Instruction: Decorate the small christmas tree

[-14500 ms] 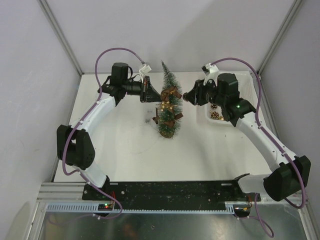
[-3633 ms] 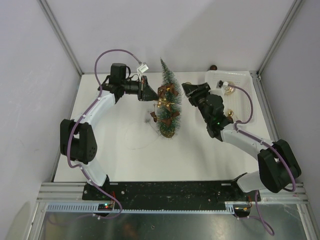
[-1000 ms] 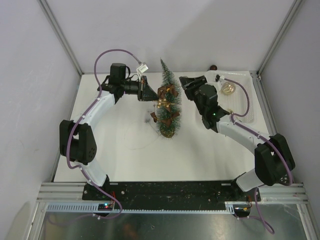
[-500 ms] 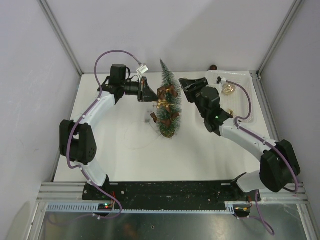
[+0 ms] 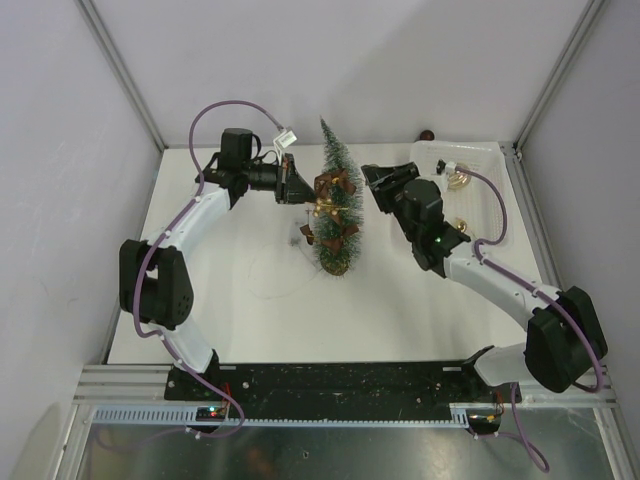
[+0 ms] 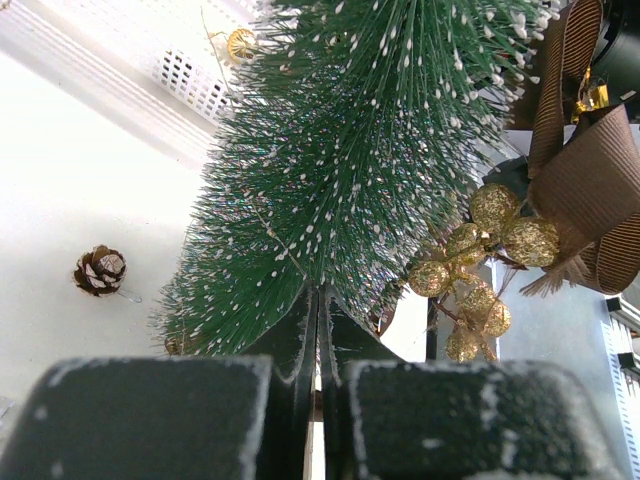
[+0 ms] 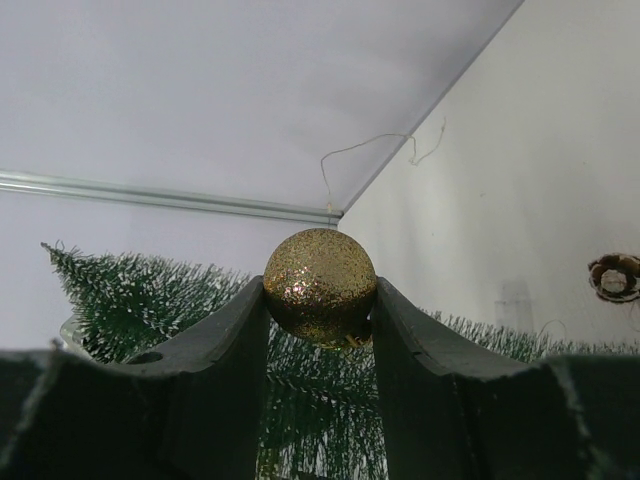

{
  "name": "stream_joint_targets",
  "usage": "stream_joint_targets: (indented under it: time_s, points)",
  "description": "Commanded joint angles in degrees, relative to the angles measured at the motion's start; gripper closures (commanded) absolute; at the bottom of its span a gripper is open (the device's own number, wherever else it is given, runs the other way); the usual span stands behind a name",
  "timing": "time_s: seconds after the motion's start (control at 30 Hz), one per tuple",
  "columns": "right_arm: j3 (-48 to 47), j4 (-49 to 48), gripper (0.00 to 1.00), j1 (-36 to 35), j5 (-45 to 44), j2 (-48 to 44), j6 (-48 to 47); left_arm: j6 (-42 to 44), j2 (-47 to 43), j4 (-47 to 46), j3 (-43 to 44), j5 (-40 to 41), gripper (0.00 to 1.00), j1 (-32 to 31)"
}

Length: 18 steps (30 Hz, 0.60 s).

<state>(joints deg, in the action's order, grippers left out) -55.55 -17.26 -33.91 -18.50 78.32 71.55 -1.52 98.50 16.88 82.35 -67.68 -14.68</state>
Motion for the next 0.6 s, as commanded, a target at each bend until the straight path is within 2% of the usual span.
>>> stream_joint_targets:
  time_s: [0.0,0.57]
  points:
    - [0.53,0.18,0.96,-0.35,-0.56,-2.58,1.23,0.46,-2.63,-0.9,-0.03,-0.48,1.0,-0.44]
    - [1.04,-0.84,0.97,-1.16,1.37,-2.68,1.99,0.68,-3.27,-0.9,-0.17,-0.58,1.0,-0.44]
